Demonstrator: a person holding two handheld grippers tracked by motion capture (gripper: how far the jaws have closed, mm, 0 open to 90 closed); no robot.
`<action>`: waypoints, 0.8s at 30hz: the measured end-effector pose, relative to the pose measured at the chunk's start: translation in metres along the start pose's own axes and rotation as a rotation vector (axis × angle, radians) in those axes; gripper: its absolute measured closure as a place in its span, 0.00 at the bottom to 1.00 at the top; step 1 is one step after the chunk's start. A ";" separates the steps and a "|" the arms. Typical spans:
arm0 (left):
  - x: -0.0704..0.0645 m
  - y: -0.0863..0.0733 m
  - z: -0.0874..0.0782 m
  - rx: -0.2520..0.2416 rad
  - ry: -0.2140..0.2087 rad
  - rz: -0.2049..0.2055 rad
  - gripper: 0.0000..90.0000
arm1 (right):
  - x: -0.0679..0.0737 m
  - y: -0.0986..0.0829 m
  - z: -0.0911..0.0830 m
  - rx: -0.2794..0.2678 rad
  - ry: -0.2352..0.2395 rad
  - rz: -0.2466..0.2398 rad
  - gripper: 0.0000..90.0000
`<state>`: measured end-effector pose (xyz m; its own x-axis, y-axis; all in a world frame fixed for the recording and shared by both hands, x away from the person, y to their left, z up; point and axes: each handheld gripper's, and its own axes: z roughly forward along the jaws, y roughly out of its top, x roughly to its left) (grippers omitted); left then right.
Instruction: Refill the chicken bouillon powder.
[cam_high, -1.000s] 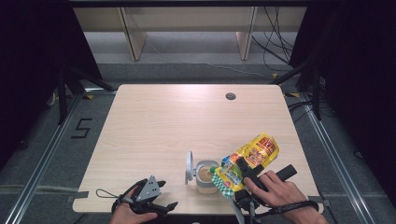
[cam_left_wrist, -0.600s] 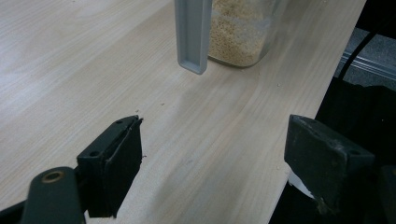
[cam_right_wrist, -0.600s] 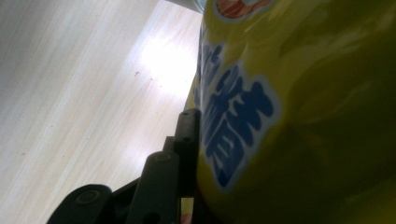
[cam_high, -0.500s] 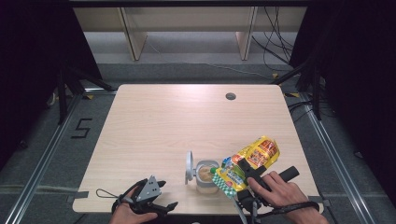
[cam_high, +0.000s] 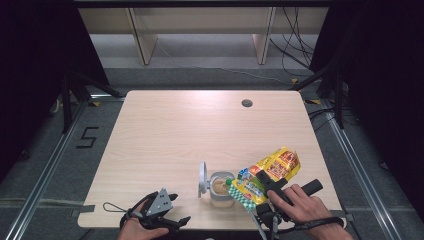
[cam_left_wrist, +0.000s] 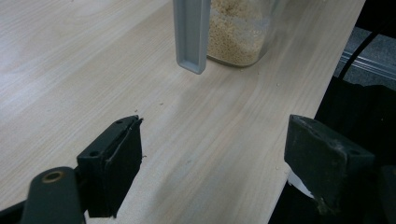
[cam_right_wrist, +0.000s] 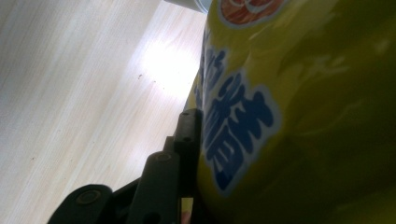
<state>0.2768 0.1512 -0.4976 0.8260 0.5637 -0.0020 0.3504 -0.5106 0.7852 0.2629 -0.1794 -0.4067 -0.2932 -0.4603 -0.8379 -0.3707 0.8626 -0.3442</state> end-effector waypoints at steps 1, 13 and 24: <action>0.000 0.000 0.000 0.000 0.000 0.000 0.21 | 0.000 0.000 0.000 -0.002 -0.002 -0.001 0.80; 0.000 0.000 0.000 0.001 -0.001 0.001 0.21 | 0.001 -0.013 0.002 -0.051 0.015 0.063 0.82; 0.000 0.000 0.000 0.000 -0.001 0.002 0.21 | 0.013 -0.016 0.000 -0.092 0.009 0.244 0.82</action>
<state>0.2769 0.1516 -0.4974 0.8271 0.5621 -0.0009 0.3485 -0.5116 0.7854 0.2651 -0.1992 -0.4117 -0.3919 -0.2429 -0.8874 -0.3660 0.9261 -0.0919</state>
